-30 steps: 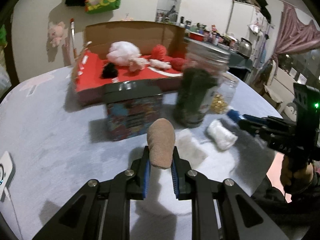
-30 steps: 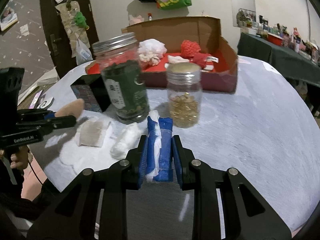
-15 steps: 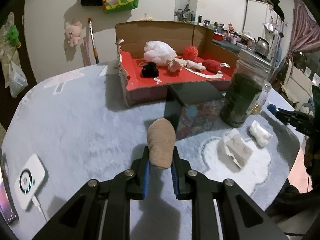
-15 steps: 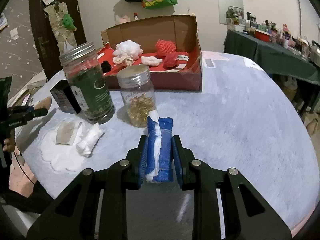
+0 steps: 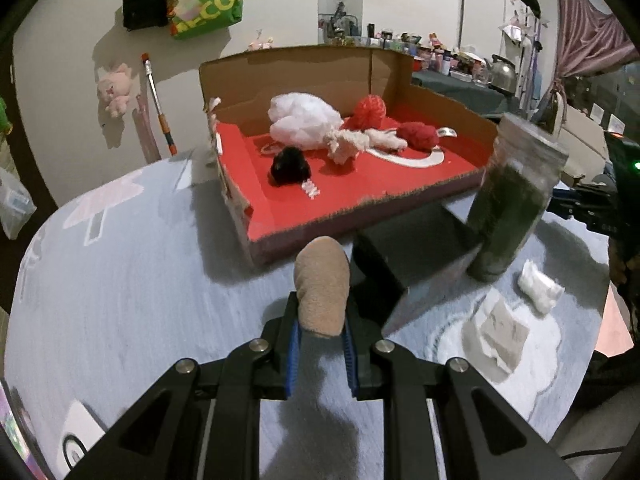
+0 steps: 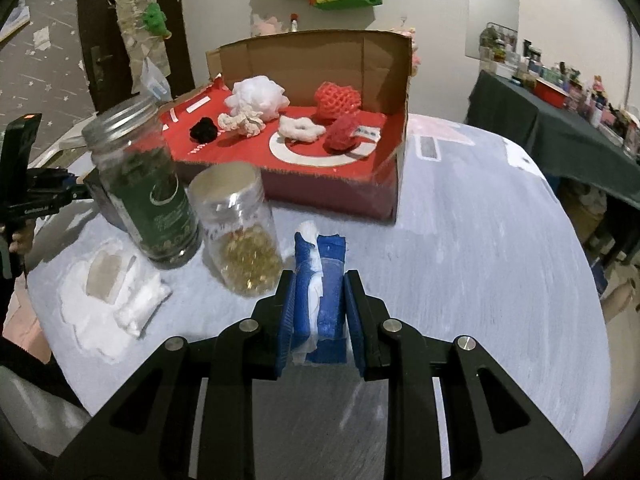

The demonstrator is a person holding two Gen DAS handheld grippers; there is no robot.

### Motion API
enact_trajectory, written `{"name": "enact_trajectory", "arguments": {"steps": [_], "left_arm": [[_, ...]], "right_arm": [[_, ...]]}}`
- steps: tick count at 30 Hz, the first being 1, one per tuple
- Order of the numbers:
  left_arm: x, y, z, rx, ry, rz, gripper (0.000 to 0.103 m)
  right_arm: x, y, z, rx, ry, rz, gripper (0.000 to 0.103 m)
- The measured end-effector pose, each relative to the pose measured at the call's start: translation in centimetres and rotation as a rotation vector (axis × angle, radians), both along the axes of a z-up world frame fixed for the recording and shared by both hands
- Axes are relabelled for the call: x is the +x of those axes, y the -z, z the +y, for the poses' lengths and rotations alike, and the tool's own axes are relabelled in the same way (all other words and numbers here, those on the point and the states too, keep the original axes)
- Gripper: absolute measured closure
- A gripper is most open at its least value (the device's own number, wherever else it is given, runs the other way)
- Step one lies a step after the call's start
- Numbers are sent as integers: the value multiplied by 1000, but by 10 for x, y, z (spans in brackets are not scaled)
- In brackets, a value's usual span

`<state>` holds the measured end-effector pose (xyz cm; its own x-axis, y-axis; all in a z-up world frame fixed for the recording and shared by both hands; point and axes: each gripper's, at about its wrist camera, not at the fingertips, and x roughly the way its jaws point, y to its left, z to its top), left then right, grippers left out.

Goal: Organize soft objects
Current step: 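Carry the tan sponge and blue packet over the box interior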

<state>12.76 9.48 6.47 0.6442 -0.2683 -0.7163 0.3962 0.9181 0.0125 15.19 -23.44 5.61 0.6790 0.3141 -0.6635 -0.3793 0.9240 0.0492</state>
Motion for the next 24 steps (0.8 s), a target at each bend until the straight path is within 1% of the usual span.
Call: {"name": "enact_trajectory", "arguments": {"steps": [6, 13, 16, 21, 24], "left_arm": [[17, -15, -4, 18, 39, -16, 84], [53, -25, -13, 24, 61, 10, 84], [70, -25, -22, 16, 66, 36, 84], [96, -19, -36, 8, 23, 107, 84], [109, -15, -44, 7, 15, 147, 84]], "right_arm": [[22, -17, 0, 7, -44, -15, 80], [58, -37, 9, -2, -98, -30, 80], [76, -43, 15, 7, -124, -12, 80], [105, -46, 38, -47, -151, 33, 80], [122, -43, 51, -75, -159, 80, 80]]}}
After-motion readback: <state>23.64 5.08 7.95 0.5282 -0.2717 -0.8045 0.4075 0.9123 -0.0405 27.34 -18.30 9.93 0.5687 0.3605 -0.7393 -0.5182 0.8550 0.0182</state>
